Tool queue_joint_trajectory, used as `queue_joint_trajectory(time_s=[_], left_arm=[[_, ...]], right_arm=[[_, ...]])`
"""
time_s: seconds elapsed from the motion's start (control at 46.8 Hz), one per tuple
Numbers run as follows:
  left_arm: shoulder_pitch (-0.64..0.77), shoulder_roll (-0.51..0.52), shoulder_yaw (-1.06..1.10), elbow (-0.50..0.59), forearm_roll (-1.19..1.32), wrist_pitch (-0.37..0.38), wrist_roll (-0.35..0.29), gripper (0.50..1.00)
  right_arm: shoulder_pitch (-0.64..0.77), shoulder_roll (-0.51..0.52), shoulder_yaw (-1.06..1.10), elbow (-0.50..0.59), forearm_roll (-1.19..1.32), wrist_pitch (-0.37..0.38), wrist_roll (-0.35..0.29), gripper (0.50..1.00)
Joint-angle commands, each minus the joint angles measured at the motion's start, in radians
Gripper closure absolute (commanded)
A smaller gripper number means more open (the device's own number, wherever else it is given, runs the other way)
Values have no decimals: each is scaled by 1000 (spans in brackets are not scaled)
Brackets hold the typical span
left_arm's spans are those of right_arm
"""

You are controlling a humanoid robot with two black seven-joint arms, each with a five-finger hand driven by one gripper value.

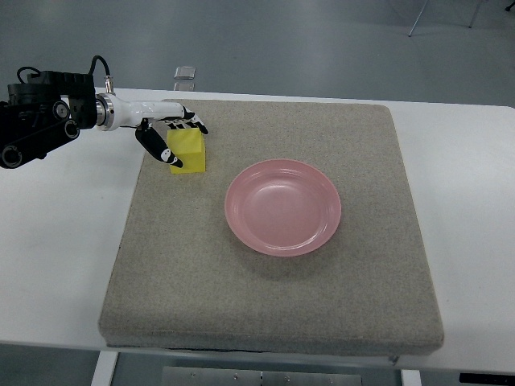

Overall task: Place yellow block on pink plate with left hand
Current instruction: 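Close the left hand fingers around the yellow cube, then carry the yellow cube with the left hand over the pink plate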

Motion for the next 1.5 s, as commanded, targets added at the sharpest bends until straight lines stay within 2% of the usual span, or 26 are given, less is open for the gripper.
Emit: queue_joint_trajectory(time_s=[0.0, 0.064, 0.107, 0.278, 0.534, 0.748, 1.047, 1.346, 1.474], left_arm=[[0, 0, 0, 2, 9, 5, -9, 872], [0, 0, 0, 5, 12, 5, -14, 932], [0, 0, 0, 8, 13, 7, -14, 1000], [-3, 0, 0, 13, 18, 19, -22, 1000], [-20, -2, -14, 76, 12, 27, -65, 1000], [-37, -3, -18, 62, 9, 33, -66, 1000], [-77, 6, -18, -122, 12, 91, -66, 1000], [-87, 17, -54, -281, 16, 96, -65, 1000], [-86, 8, -55, -303, 22, 93, -65, 1000]], right_arm=[[-1, 0, 0, 1, -1, 0, 0, 576], [-1, 0, 0, 1, 1, 0, 0, 576], [1, 0, 0, 1, 1, 0, 0, 576], [1, 0, 2, 0, 1, 0, 0, 576], [-1, 0, 0, 0, -1, 0, 0, 576], [1, 0, 0, 1, 1, 0, 0, 576], [-1, 0, 0, 1, 1, 0, 0, 576], [-1, 0, 0, 0, -1, 0, 0, 576], [1, 0, 0, 0, -1, 0, 0, 576]])
